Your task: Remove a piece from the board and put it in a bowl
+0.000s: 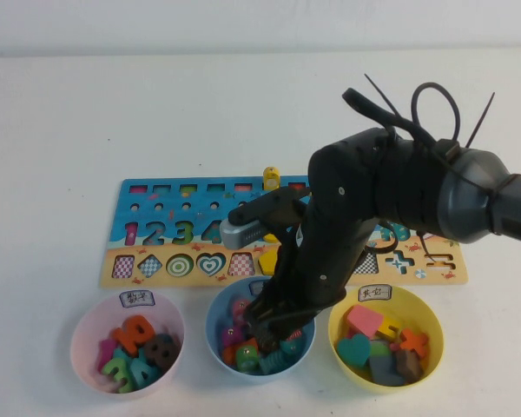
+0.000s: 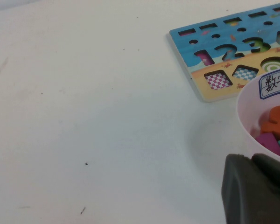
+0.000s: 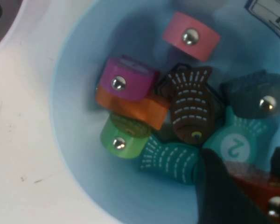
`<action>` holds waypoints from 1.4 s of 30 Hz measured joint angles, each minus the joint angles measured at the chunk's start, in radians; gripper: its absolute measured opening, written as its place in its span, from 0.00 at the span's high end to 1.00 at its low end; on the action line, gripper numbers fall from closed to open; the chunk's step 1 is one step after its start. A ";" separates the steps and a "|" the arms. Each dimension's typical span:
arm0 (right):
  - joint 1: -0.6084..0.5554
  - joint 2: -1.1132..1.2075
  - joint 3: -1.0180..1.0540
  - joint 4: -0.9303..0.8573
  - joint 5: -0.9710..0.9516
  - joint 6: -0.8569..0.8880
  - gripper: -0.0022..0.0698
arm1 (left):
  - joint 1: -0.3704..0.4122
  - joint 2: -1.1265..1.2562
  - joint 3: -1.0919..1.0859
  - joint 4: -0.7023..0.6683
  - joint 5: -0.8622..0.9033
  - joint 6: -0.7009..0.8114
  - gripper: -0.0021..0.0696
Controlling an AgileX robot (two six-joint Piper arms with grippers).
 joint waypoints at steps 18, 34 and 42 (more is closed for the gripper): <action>0.000 0.026 -0.026 0.000 -0.008 0.000 0.46 | -0.002 0.000 0.000 0.000 0.000 0.000 0.98; 0.022 -0.126 -0.008 -0.045 0.097 0.015 0.55 | -0.002 0.000 0.000 0.000 0.000 0.000 0.98; 0.037 -0.297 0.123 -0.014 0.094 0.017 0.95 | -0.002 0.000 0.000 0.000 0.000 0.000 0.98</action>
